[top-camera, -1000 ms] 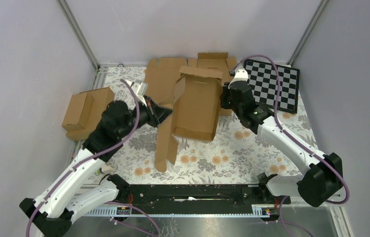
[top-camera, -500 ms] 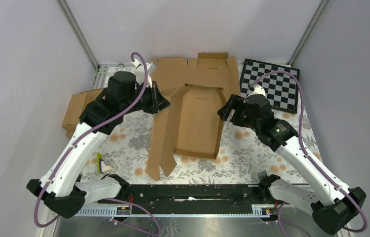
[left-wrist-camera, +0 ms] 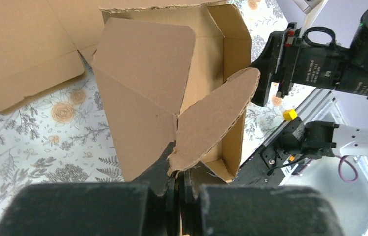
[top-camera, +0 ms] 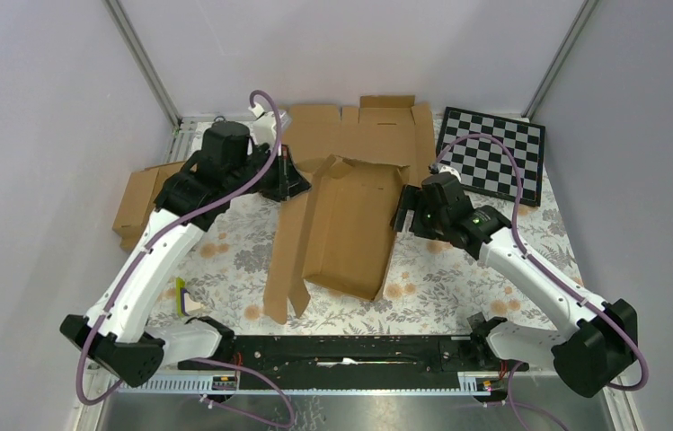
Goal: Fold the paper box
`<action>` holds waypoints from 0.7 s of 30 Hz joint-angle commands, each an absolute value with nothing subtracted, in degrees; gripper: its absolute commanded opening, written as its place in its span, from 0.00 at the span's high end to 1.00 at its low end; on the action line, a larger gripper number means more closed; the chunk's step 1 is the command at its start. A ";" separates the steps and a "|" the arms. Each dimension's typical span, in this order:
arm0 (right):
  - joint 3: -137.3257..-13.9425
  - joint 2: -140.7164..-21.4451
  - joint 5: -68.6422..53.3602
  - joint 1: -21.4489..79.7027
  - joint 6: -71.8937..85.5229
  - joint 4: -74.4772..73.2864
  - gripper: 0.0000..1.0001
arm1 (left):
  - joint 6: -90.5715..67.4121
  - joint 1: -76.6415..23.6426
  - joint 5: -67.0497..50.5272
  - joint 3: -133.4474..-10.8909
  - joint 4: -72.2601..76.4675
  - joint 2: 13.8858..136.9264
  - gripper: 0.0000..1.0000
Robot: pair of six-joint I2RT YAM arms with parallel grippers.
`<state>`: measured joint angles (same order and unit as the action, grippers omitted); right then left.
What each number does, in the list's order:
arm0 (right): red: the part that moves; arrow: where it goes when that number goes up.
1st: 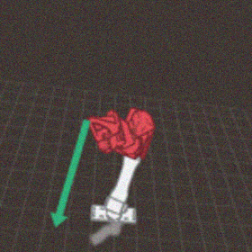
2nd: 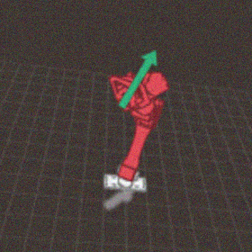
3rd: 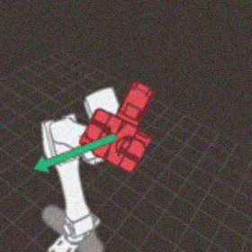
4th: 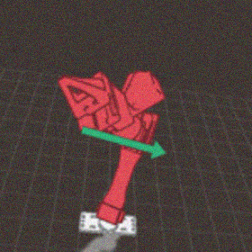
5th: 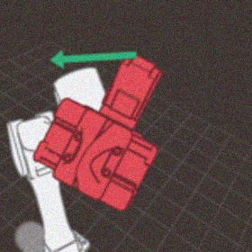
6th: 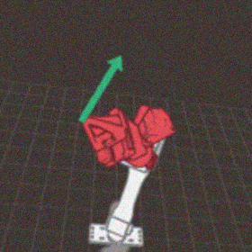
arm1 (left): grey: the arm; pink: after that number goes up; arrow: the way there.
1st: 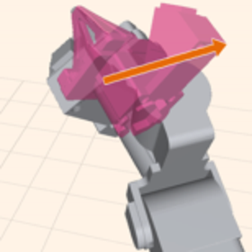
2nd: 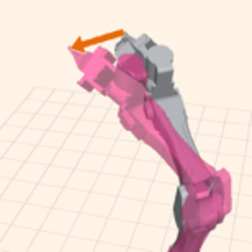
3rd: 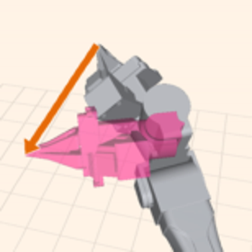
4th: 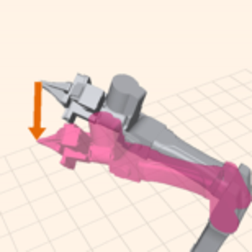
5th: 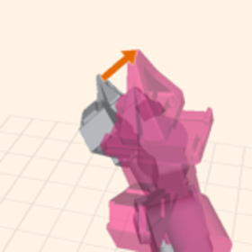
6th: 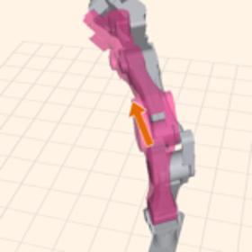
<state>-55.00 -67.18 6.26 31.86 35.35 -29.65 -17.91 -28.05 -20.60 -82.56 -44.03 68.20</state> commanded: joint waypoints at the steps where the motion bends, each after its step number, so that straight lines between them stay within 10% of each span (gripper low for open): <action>1: -55.59 -65.94 4.66 31.60 33.41 -28.38 0.08 | -10.20 -27.86 -20.44 -85.65 -53.79 72.84 1.00; 16: -53.94 -57.85 7.85 31.55 29.66 -36.73 0.09 | -18.49 -27.18 -38.51 -102.18 -60.90 85.31 0.99; 21: -53.89 -54.03 10.07 31.55 23.54 -37.96 0.04 | -17.24 -23.99 -30.50 -103.77 -62.50 86.03 0.51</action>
